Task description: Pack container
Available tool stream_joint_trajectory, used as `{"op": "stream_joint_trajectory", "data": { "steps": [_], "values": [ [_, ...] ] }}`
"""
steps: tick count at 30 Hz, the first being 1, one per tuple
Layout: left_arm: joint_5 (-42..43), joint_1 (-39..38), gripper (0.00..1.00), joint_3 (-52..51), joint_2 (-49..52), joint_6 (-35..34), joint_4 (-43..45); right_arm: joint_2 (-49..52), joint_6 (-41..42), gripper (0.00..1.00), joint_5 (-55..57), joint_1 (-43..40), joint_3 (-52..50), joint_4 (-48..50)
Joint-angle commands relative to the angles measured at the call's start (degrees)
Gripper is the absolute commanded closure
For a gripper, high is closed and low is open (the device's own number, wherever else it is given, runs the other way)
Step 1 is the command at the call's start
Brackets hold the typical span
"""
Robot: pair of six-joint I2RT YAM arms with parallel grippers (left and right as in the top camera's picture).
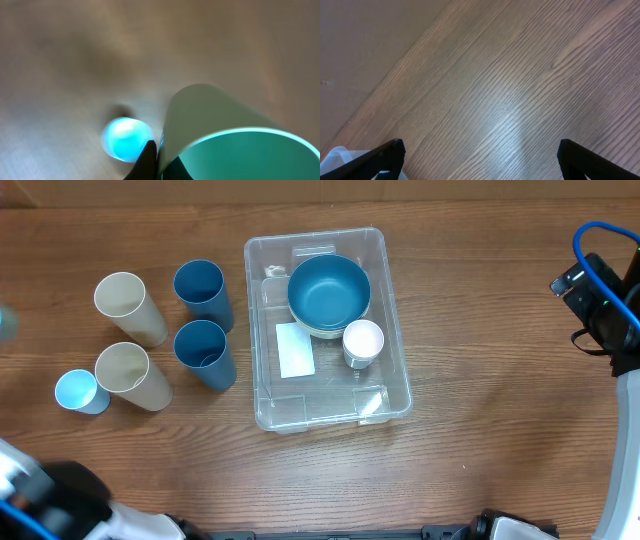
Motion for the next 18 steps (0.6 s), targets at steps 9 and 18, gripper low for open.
{"op": "stream_joint_trajectory", "data": {
  "steps": [9,18],
  "values": [
    [-5.2,-66.5,0.96,1.0,-8.2,11.7,-1.9,-0.2,0.3,0.0,0.6,0.0,0.5,0.2],
    [-5.1,-79.2,0.96,1.0,15.0,13.4,2.8,-0.2,0.3,0.0,0.6,0.0,0.5,0.2]
  ]
}}
